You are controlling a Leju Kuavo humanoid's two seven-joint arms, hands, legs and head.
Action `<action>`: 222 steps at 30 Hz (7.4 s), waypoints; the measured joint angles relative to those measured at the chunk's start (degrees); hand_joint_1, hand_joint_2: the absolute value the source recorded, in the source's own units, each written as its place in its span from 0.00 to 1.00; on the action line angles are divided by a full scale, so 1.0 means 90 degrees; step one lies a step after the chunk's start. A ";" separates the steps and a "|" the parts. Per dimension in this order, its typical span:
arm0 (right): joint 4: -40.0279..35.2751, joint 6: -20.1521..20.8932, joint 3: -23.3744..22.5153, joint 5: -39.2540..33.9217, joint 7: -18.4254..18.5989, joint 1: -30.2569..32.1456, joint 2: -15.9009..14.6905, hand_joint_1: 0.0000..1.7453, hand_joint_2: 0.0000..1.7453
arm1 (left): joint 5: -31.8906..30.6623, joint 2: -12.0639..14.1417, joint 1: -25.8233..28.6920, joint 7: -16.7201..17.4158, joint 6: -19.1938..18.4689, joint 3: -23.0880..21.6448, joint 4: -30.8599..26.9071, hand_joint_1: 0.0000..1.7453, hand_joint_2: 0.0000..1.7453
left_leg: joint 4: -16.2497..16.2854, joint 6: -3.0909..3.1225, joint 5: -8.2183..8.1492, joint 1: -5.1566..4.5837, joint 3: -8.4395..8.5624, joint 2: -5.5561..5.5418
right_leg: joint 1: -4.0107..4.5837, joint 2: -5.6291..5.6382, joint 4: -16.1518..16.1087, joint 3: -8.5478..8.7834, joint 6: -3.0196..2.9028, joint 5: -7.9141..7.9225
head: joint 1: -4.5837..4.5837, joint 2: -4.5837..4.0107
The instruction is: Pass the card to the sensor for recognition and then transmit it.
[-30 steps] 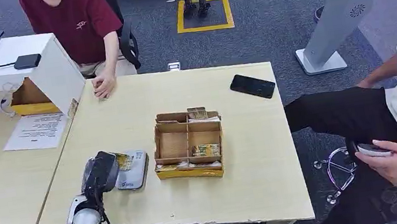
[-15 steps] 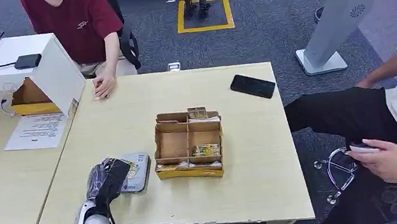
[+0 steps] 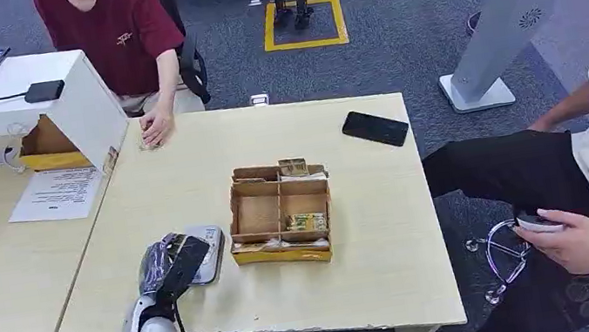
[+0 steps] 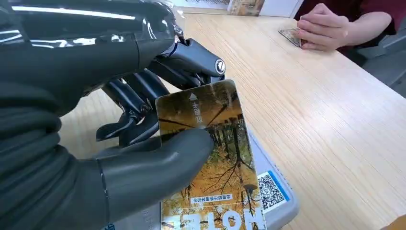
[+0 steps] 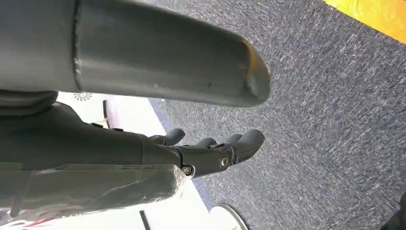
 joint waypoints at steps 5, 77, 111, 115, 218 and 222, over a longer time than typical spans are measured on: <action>0.0000 0.0000 0.0000 0.0002 0.0000 -0.0001 0.0000 0.00 0.00 | -0.0003 -0.0032 -0.0006 0.0000 0.0014 0.0000 0.0022 1.00 1.00 | 0.0000 0.0003 0.0002 -0.0001 0.0002 -0.0002 | 0.0000 -0.0002 0.0000 0.0004 0.0001 0.0001 | 0.0000 0.0000; 0.0000 0.0223 0.0000 0.1188 -0.0015 -0.0147 0.0000 0.00 0.00 | -0.2968 -0.0792 -0.1017 -0.3162 0.2309 0.3135 -0.2939 1.00 1.00 | 0.0002 -0.0003 0.0027 0.0001 -0.0046 0.0004 | 0.0000 0.0010 0.0001 -0.0051 0.0002 0.0027 | 0.0000 0.0000; 0.0000 0.0253 0.0000 0.1246 0.0097 -0.0161 0.0000 0.00 0.00 | -0.2950 -0.0828 -0.1645 -0.2739 0.2307 0.3796 -0.2136 0.00 1.00 | 0.0002 -0.0002 0.0029 0.0001 -0.0048 0.0002 | 0.0000 0.0009 0.0001 -0.0055 0.0002 0.0028 | 0.0000 0.0000; 0.0000 0.0233 0.0000 0.1149 0.0097 -0.0159 0.0000 0.00 0.00 | -0.2404 -0.0801 -0.1767 -0.2851 0.2307 0.3910 -0.1517 0.00 1.00 | 0.0002 -0.0001 0.0032 0.0001 -0.0049 0.0004 | 0.0000 0.0010 0.0001 -0.0055 0.0006 0.0034 | 0.0002 0.0000; 0.0039 -0.0029 0.0000 0.0204 0.0097 -0.0045 0.0000 0.00 0.00 | -0.3332 0.0053 0.0540 0.0253 0.2164 -0.2822 -0.1528 0.00 1.00 | 0.0005 0.0002 0.0032 -0.0003 -0.0078 0.0004 | -0.0004 0.0011 -0.0002 -0.0084 0.0016 0.0039 | 0.0000 0.0000; 0.0039 -0.0029 0.0000 0.0204 0.0078 -0.0046 0.0000 0.00 0.00 | -0.3346 0.0036 0.0509 0.0253 0.2191 -0.2771 -0.1438 0.00 1.00 | 0.0004 0.0002 0.0032 -0.0003 -0.0078 0.0004 | -0.0004 0.0011 -0.0002 -0.0084 0.0016 0.0039 | 0.0000 0.0000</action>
